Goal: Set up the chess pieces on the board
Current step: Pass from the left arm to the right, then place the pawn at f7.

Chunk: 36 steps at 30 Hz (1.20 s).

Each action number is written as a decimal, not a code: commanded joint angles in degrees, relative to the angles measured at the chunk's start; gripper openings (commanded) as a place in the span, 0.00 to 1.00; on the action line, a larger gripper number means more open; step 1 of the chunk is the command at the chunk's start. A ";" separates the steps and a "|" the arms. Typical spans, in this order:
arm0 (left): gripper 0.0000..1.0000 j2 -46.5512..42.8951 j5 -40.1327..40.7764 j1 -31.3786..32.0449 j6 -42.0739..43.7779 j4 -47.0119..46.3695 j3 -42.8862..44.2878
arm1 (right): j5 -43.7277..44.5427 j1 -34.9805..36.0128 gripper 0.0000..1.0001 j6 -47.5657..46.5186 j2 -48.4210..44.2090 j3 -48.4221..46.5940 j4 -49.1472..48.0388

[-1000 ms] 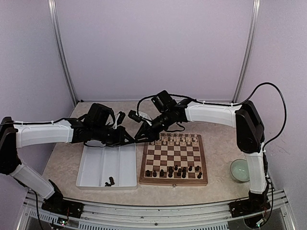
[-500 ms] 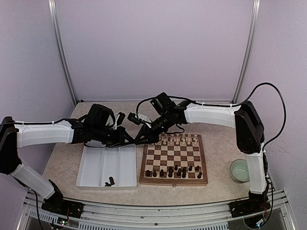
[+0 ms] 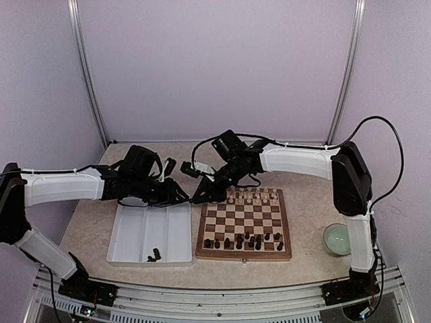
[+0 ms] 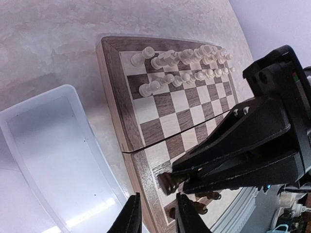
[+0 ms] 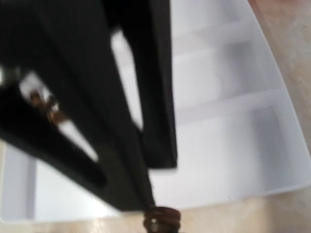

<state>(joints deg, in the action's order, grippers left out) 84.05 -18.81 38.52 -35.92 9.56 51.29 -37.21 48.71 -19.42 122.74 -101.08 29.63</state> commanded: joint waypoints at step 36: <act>0.29 -4.79 21.02 -13.89 27.11 17.16 5.14 | 29.50 8.51 0.05 -25.37 1.06 -1.86 37.96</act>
<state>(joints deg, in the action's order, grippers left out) 80.09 2.55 25.30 -9.54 27.83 56.69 -8.16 56.58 -44.97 122.72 -102.69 66.30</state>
